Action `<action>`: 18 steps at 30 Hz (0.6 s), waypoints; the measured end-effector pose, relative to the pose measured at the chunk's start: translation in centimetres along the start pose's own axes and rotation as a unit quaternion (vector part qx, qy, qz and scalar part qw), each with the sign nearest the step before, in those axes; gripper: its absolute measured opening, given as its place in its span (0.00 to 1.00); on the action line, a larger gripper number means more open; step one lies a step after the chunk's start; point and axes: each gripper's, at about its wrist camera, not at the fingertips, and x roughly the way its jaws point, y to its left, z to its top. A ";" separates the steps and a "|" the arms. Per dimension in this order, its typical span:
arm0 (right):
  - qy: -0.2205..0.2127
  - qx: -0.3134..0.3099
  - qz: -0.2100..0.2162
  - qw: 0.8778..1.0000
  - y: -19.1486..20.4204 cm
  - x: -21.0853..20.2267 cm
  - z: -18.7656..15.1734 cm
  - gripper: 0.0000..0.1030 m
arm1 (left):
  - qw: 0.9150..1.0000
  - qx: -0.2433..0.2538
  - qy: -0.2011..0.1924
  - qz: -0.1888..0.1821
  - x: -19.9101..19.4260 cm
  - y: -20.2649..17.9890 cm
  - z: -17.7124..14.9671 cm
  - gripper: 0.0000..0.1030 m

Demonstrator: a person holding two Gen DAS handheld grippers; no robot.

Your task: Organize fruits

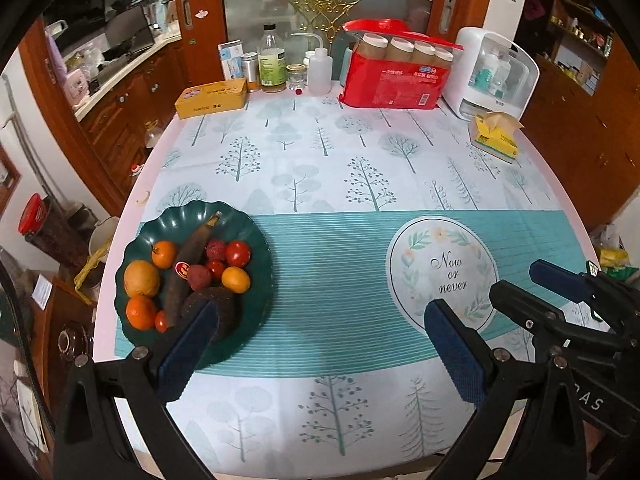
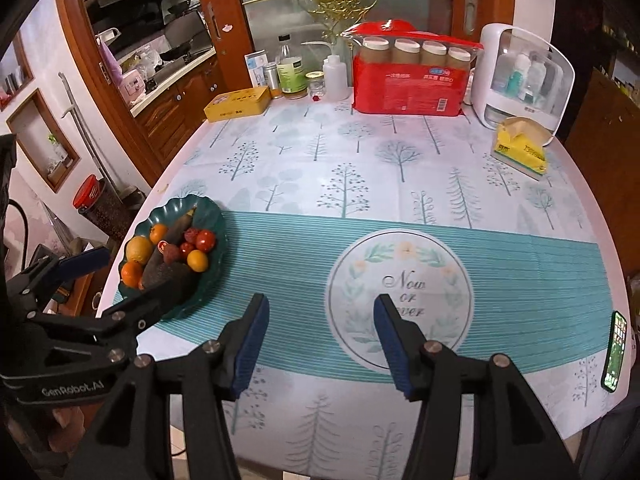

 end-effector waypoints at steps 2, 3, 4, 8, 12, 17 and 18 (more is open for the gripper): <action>0.000 -0.002 0.002 1.000 -0.7 0.0 -0.1 0.53 | 1.000 -0.006 0.002 0.003 0.0 -0.4 -0.2 0.99; 0.000 -0.003 0.003 1.000 -1.0 0.0 -0.1 0.53 | 1.000 -0.009 0.003 0.004 0.1 -0.6 -0.2 0.99; 0.000 -0.004 0.004 1.000 -1.2 0.0 -0.2 0.53 | 1.000 -0.011 0.003 0.005 0.1 -0.8 -0.3 0.99; -0.003 -0.006 0.004 1.000 -1.7 -0.1 -0.2 0.53 | 1.000 -0.015 0.000 0.014 -0.2 -1.4 -0.4 0.99; -0.010 -0.009 0.003 1.000 -2.0 -0.5 -0.2 0.53 | 1.000 -0.017 -0.004 0.023 -0.3 -1.5 -0.3 0.99; -0.020 -0.016 0.001 1.000 -1.5 -0.8 0.0 0.53 | 0.999 -0.021 -0.006 0.036 -0.4 -0.9 -0.1 0.99; -0.020 -0.016 0.003 1.000 -1.4 -0.7 0.1 0.53 | 0.999 -0.022 -0.005 0.039 -0.4 -0.7 -0.1 0.99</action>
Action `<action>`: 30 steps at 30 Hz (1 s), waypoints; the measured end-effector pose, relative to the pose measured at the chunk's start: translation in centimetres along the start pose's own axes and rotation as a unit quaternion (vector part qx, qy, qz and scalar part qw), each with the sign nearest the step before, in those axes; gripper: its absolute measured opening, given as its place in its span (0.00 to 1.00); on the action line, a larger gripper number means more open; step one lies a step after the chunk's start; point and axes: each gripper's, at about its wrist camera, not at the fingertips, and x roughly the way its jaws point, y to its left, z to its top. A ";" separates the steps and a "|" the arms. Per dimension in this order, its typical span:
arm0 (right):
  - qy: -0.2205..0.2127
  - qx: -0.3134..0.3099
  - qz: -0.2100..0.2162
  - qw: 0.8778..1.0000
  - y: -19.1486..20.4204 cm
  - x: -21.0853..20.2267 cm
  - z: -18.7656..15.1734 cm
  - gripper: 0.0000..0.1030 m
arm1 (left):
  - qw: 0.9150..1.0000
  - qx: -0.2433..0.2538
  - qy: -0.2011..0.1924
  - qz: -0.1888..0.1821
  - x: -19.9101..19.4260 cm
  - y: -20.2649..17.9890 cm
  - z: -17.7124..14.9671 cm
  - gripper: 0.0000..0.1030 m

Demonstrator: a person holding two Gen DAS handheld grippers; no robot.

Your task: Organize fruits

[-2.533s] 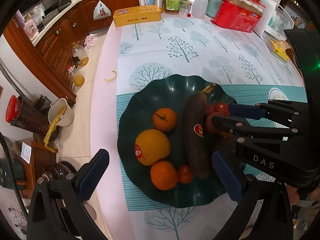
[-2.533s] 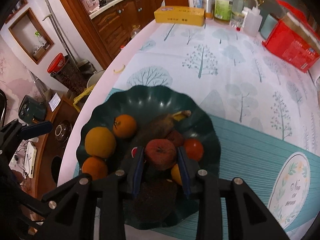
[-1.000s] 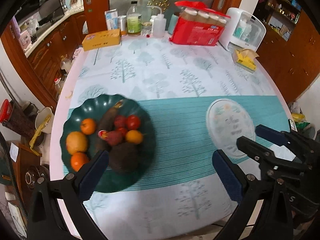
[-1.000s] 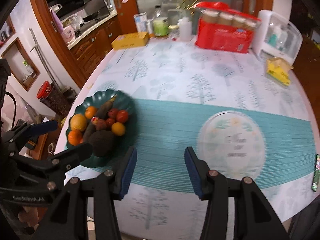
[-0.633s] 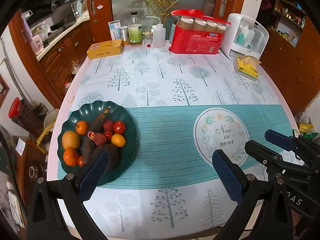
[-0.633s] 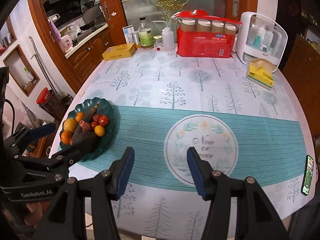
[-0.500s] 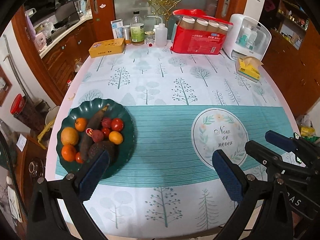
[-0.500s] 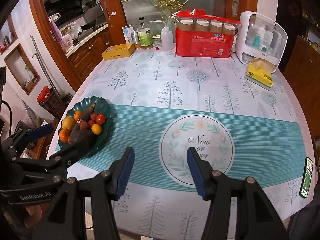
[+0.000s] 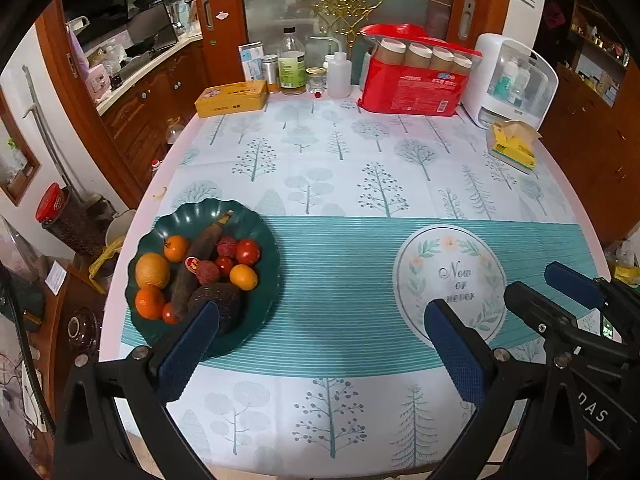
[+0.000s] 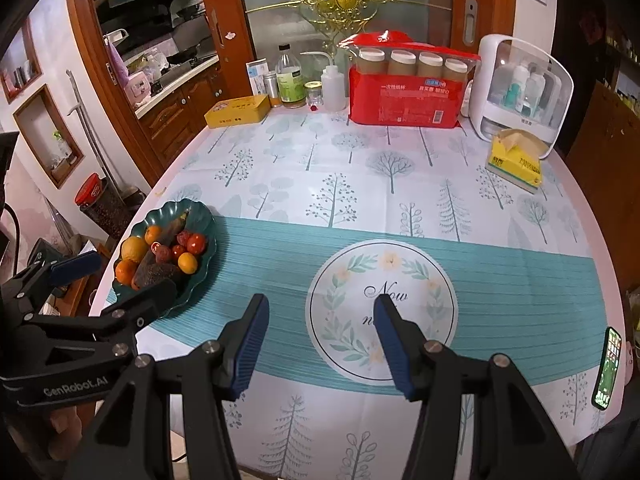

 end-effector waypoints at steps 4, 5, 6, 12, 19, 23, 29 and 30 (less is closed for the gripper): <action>0.004 -0.001 0.003 1.000 0.8 0.3 0.1 0.53 | 1.000 -0.003 0.004 0.006 0.2 0.8 0.1 0.99; 0.003 -0.002 0.003 1.000 1.0 0.4 0.2 0.53 | 1.000 -0.003 0.003 0.008 0.3 1.1 0.2 0.99; 0.002 -0.003 0.004 1.000 1.3 0.4 0.2 0.53 | 1.000 -0.004 0.003 0.010 0.3 1.3 0.2 0.99; -0.001 -0.006 0.004 1.000 2.5 0.5 0.4 0.53 | 1.000 -0.005 0.007 0.014 0.5 2.3 0.4 0.99; -0.003 -0.006 0.007 1.000 3.5 0.5 0.5 0.53 | 1.000 -0.003 0.005 0.020 0.4 2.9 0.6 0.99; -0.003 -0.004 0.007 1.000 3.6 0.6 0.6 0.53 | 1.000 -0.002 0.005 0.021 0.4 3.1 0.6 0.99; -0.001 0.005 0.005 1.000 4.0 0.8 0.8 0.53 | 1.000 -0.002 0.006 0.020 0.4 3.3 0.7 0.99; -0.001 0.006 0.005 1.000 4.1 0.8 0.8 0.53 | 1.000 -0.002 0.006 0.020 0.4 3.3 0.7 0.99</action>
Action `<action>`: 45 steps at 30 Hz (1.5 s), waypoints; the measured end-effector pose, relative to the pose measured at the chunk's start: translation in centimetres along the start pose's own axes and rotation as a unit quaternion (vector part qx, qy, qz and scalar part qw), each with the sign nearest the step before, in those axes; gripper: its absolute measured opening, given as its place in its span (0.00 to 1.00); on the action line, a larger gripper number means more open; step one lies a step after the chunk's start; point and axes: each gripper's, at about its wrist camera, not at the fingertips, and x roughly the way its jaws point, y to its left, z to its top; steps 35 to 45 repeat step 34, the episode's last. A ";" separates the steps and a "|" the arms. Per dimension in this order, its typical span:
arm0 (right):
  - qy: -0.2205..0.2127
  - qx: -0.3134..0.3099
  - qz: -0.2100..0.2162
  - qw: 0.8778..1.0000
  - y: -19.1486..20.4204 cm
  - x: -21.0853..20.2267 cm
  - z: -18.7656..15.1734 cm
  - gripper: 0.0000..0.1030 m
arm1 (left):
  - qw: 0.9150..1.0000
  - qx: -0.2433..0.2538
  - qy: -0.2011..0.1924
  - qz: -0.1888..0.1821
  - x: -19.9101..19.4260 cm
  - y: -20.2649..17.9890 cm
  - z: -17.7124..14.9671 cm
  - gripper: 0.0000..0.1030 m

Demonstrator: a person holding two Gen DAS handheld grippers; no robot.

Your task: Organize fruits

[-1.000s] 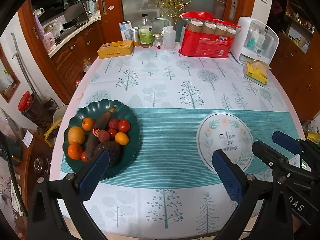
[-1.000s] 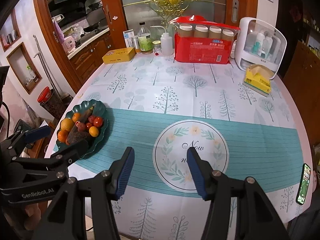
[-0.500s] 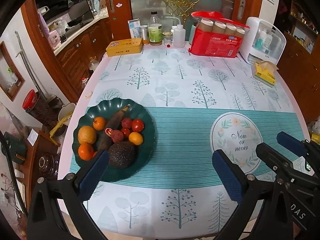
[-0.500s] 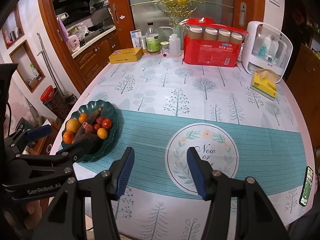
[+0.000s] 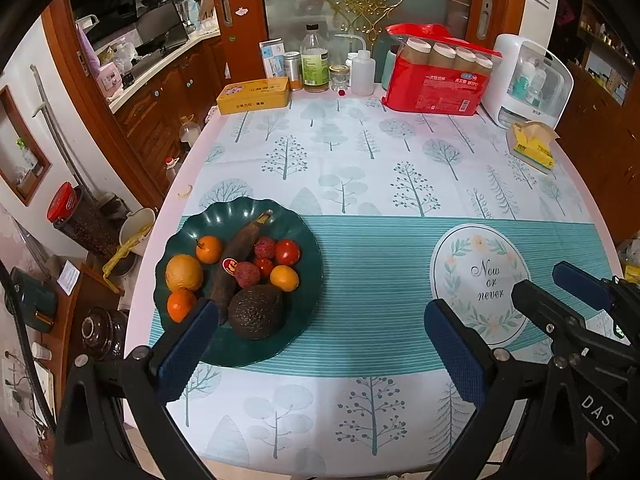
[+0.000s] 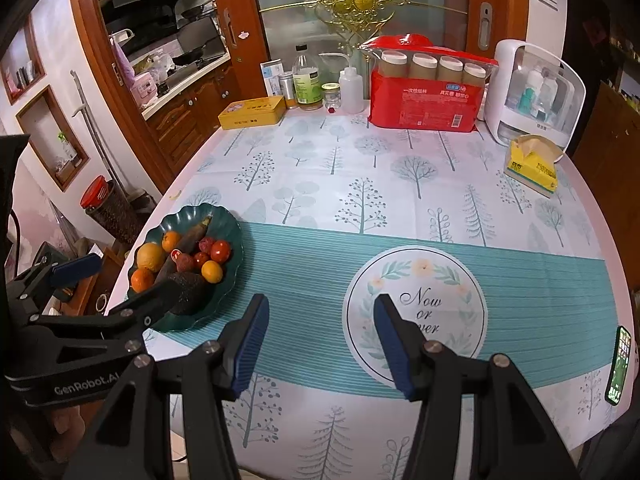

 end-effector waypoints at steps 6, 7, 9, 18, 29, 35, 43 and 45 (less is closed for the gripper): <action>0.003 0.004 -0.003 1.000 0.3 0.2 -0.1 0.53 | 1.000 0.005 -0.006 -0.004 -0.1 0.5 -0.2 0.99; 0.002 0.005 -0.005 1.000 0.3 0.2 -0.1 0.53 | 1.000 0.006 -0.006 -0.005 -0.1 0.6 -0.2 0.99; 0.002 0.007 -0.006 1.000 0.4 0.2 -0.1 0.53 | 1.000 0.005 -0.005 -0.005 -0.1 0.6 -0.2 0.99; 0.001 0.007 -0.009 1.000 0.5 0.2 -0.2 0.53 | 1.000 0.007 -0.007 -0.004 -0.3 0.7 -0.2 0.99; -0.007 0.003 -0.016 1.000 1.3 -0.5 -0.3 0.53 | 1.000 0.009 0.001 0.001 -0.3 1.5 -0.3 0.99; -0.012 -0.001 -0.017 1.000 2.1 -0.8 -0.2 0.53 | 1.000 0.010 0.002 0.000 -0.3 1.6 -0.3 0.99; -0.012 -0.001 -0.017 1.000 2.1 -0.8 -0.2 0.53 | 1.000 0.010 0.002 0.000 -0.3 1.6 -0.3 0.99; -0.012 -0.001 -0.017 1.000 2.1 -0.8 -0.2 0.53 | 1.000 0.010 0.002 0.000 -0.3 1.6 -0.3 0.99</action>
